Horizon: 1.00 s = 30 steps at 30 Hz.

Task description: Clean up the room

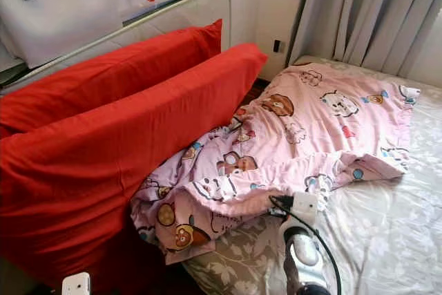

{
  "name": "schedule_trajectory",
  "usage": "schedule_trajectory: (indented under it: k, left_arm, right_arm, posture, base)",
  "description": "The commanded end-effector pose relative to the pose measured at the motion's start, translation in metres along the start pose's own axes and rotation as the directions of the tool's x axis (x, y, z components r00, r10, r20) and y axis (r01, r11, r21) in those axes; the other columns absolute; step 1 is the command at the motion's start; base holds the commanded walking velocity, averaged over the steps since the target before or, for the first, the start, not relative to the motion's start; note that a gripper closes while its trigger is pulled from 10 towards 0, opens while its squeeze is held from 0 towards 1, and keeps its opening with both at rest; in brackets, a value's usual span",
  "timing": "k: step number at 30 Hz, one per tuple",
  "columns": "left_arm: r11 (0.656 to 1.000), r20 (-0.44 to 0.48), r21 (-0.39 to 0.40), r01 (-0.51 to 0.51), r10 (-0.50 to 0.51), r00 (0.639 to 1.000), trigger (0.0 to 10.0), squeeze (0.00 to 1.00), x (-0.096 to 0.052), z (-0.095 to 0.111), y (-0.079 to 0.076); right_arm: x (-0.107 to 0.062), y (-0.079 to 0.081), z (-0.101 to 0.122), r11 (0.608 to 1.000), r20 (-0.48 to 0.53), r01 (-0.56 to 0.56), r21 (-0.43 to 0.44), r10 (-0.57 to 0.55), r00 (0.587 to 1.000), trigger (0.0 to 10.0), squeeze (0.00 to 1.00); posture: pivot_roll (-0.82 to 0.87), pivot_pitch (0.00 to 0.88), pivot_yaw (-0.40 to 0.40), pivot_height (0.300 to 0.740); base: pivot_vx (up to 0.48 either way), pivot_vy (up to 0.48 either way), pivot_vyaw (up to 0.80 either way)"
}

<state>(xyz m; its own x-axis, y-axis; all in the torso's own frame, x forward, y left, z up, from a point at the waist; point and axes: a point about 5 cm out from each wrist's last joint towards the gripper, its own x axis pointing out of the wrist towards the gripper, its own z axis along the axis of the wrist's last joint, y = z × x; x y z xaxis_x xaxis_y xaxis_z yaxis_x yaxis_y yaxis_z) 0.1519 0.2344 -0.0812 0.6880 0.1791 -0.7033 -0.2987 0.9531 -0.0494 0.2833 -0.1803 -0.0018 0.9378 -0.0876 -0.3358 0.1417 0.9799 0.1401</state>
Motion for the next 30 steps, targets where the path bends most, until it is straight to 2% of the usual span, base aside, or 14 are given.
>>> schedule_trajectory:
  k: [1, 15, 30]
  left_arm:
    - [1.000, -0.038, -0.006, -0.019, 0.018, 0.999, 10.0, 0.00, -0.002, -0.006, 0.004]
    - [0.999, -0.099, -0.011, -0.043, 0.042, 0.994, 10.0, 0.00, -0.007, -0.017, 0.018]
    - [0.999, -0.106, -0.017, -0.037, 0.035, 0.994, 10.0, 0.00, -0.008, -0.018, 0.018]
  right_arm:
    - [0.003, 0.002, 0.006, 1.000, 0.014, -0.003, -0.002, 0.003, 1.000, 10.0, 0.00]
    - [0.005, 0.008, 0.010, 1.000, 0.036, 0.006, 0.009, -0.006, 0.999, 10.0, 0.00]
    - [0.005, 0.005, 0.013, 1.000, 0.045, 0.021, 0.010, -0.022, 0.999, 10.0, 0.00]
  posture:
    - [-0.01, 0.000, -0.028, 0.740]
    - [-0.02, 0.000, -0.021, 0.740]
    - [-0.01, 0.014, -0.018, 0.740]
  base:
    - [0.000, 0.000, 0.00]
    - [0.000, 0.000, 0.00]
    - [-0.032, 0.000, 0.00]
